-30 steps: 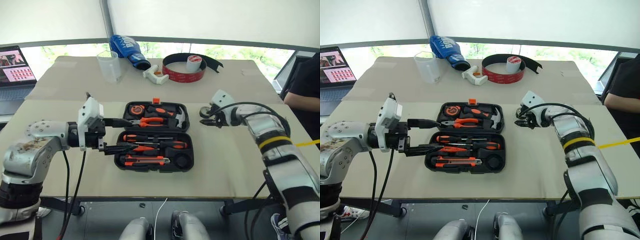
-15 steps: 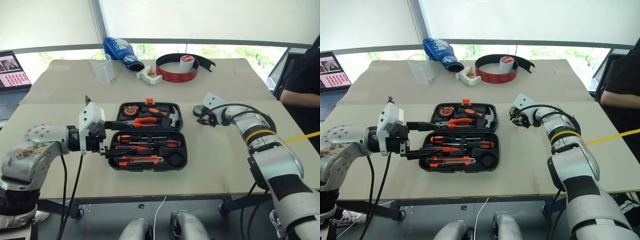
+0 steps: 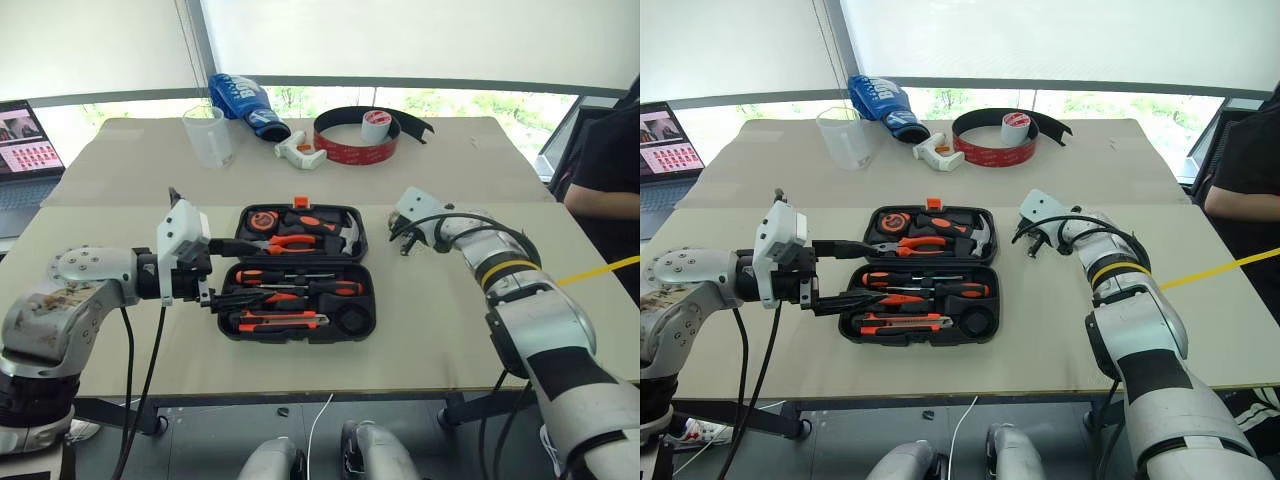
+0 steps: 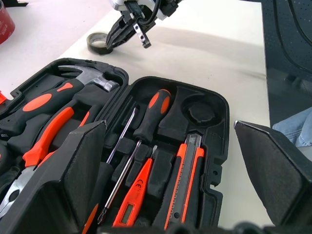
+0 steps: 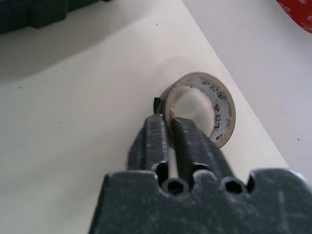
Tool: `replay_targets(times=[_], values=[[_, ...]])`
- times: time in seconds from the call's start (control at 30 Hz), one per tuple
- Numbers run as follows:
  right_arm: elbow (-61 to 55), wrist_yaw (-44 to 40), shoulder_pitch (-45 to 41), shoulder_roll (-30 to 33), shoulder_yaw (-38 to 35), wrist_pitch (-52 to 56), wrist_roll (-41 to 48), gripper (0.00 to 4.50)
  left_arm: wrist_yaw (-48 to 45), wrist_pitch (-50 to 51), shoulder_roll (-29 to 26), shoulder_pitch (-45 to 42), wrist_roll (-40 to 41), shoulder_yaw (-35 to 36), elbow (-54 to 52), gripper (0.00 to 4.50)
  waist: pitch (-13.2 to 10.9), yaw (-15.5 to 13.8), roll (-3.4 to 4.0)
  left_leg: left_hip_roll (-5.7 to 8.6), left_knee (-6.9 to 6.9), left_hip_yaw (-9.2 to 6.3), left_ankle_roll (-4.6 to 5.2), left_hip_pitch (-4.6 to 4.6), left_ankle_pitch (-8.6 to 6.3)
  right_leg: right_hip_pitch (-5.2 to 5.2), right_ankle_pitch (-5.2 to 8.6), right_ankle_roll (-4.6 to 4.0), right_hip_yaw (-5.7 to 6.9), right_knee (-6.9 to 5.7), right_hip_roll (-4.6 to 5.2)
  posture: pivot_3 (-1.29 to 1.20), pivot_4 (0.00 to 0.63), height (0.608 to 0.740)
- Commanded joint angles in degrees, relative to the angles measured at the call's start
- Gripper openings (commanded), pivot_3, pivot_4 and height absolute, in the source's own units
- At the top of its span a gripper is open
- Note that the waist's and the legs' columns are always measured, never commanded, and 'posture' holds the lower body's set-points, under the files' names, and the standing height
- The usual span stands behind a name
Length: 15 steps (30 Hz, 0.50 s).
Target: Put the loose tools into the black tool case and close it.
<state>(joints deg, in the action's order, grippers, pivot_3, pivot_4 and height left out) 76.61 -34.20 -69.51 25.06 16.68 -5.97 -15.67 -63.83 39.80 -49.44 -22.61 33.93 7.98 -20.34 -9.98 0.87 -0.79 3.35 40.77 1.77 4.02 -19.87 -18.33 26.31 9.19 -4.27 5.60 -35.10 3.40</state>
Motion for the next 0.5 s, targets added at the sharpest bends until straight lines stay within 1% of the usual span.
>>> replay_targets(times=[0.03, 0.23, 0.3, 0.33, 0.37, 0.43, 0.5], values=[[-0.21, 0.73, -1.41, 0.11, -1.81, -0.85, -0.23, 0.01, -0.08, -1.53, -0.96, -1.16, 0.33, 0.37, -0.49, 4.50, 0.00, -0.01, 0.00, 0.00, 0.00, 0.00, 0.00, 0.00, 0.00, 0.00, 0.00, 0.00, 0.00, 0.00, 0.00, 0.00, 0.150, 0.730], [-2.35, -5.30, -3.16, 2.27, -4.40, -2.06, 1.54, 0.01, -1.44, -2.02, -1.48, -0.40, 0.10, -0.90, -0.36, 4.50, 0.00, -0.02, 0.00, 0.00, 0.00, 0.00, 0.00, 0.00, 0.00, 0.00, 0.00, 0.00, 0.00, 0.01, 0.00, 0.00, 0.150, 0.730], [-4.20, -11.82, -4.18, 2.95, -6.83, 0.44, 4.51, 0.01, -2.65, -3.43, -2.14, 0.26, -1.07, -2.22, -0.17, 4.50, -0.01, -0.02, 0.01, 0.00, 0.00, 0.00, 0.01, -0.01, 0.00, 0.00, 0.00, 0.00, 0.00, 0.01, 0.00, 0.00, 0.150, 0.730], [-6.87, -17.70, -4.24, 3.42, -8.24, 3.31, 6.93, 0.01, -3.58, -4.48, -2.59, 0.81, -1.90, -3.14, 0.11, 4.50, -0.01, -0.02, 0.02, 0.00, 0.00, 0.00, 0.01, -0.02, 0.00, 0.00, 0.00, 0.00, 0.00, 0.02, 0.00, 0.00, 0.150, 0.730], [-10.16, -23.24, -3.84, 3.93, -9.19, 6.15, 9.09, 0.01, -4.54, -5.60, -3.03, 1.32, -2.58, -3.96, 0.35, 4.50, -0.02, -0.01, 0.02, 0.00, 0.00, 0.00, 0.01, -0.02, 0.00, 0.00, 0.00, 0.00, 0.00, 0.02, 0.00, 0.00, 0.150, 0.730], [-24.03, -33.09, 0.60, 5.73, -10.04, 15.24, 14.10, 0.01, -6.38, -7.72, -3.82, 2.17, -3.78, -5.42, 0.74, 4.50, -0.03, 0.00, 0.04, -0.02, -0.01, -0.01, 0.02, -0.01, 0.00, 0.01, 0.00, 0.00, 0.00, 0.02, -0.02, 0.00, 0.150, 0.730], [-44.76, -39.58, 8.74, 8.77, -9.85, 27.77, 20.09, 0.01, -7.75, -9.40, -4.10, 2.32, -4.48, -6.50, 1.33, 4.50, -0.02, -0.28, 0.05, -0.08, -0.03, -0.09, 0.06, -0.04, -0.02, 0.03, 0.02, -0.03, 0.03, 0.02, -0.06, 0.00, 0.150, 0.730]])
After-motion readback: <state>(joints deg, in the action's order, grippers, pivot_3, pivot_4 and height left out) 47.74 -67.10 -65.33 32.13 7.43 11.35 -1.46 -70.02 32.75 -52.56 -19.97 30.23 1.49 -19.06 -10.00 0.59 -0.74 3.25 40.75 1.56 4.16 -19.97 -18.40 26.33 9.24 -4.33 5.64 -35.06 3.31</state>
